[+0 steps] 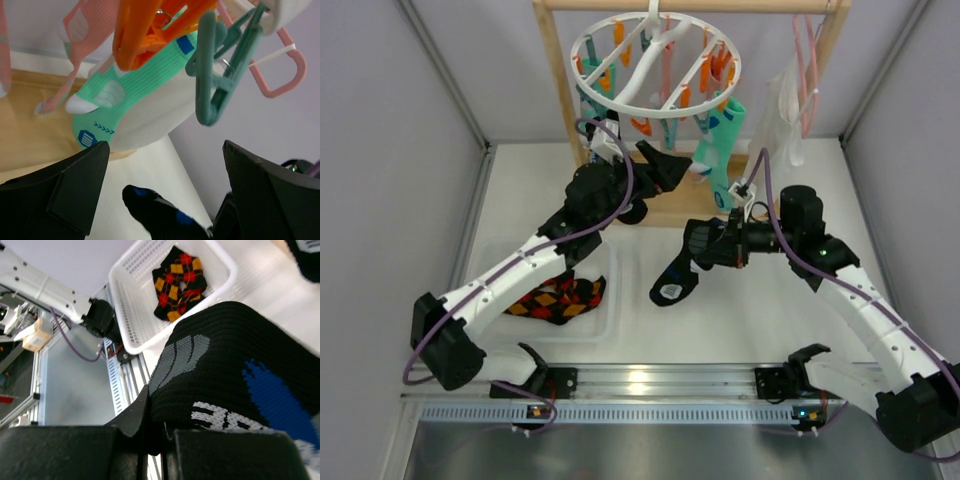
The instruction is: Remove the socks clipped to the hanger
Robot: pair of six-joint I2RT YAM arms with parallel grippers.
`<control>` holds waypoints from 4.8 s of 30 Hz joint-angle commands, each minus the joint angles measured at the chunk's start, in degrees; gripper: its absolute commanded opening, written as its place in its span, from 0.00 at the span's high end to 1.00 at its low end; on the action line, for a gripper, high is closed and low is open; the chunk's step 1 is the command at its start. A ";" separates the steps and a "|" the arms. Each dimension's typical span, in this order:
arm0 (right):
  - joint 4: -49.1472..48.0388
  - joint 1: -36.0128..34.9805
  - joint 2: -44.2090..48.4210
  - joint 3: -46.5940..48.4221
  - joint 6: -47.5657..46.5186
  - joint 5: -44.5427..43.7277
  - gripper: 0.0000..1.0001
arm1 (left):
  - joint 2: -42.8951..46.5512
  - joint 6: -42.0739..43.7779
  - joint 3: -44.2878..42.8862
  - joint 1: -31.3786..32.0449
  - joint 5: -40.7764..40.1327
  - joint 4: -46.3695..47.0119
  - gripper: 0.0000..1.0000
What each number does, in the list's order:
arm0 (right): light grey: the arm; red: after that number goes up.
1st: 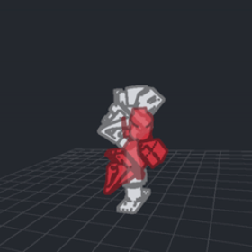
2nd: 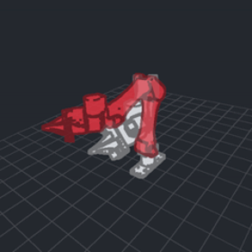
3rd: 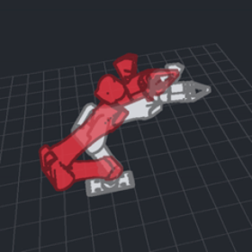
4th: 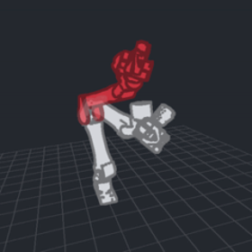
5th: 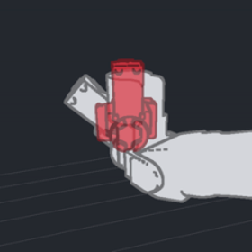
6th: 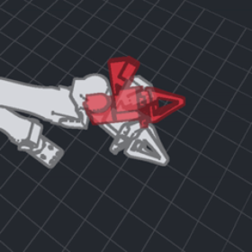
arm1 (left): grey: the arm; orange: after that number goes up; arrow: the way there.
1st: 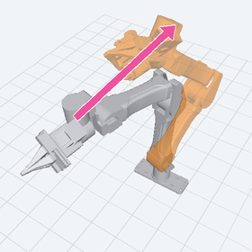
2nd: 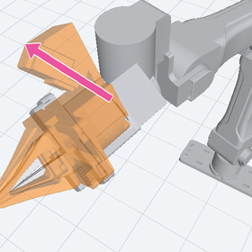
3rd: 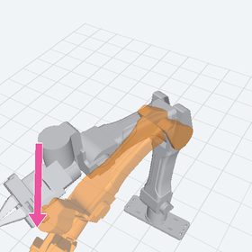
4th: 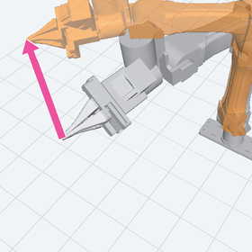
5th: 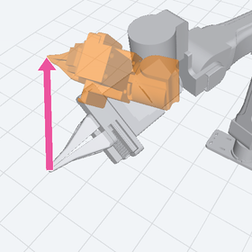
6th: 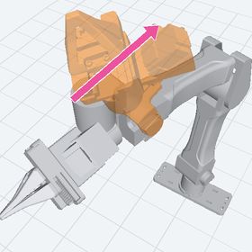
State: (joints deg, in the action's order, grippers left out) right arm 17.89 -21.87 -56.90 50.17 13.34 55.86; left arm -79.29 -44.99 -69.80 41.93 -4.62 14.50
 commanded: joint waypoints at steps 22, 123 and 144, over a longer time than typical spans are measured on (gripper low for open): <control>-20.44 -33.23 -36.13 31.80 9.15 -22.01 1.00 | 25.15 9.14 -16.50 0.17 -35.70 -68.00 0.01; 39.42 -26.99 -43.55 89.57 -15.08 -87.84 0.36 | -26.53 58.53 -24.15 28.03 -60.15 -10.55 1.00; 20.43 -30.95 -44.53 80.00 -26.26 -107.01 0.86 | -25.04 55.81 -22.49 27.94 -58.05 -10.55 1.00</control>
State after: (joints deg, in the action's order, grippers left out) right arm 44.84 -51.20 -102.52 131.31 -11.18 -49.63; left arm -105.71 12.03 -91.88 69.38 -63.70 2.00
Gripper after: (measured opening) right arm 0.211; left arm 0.034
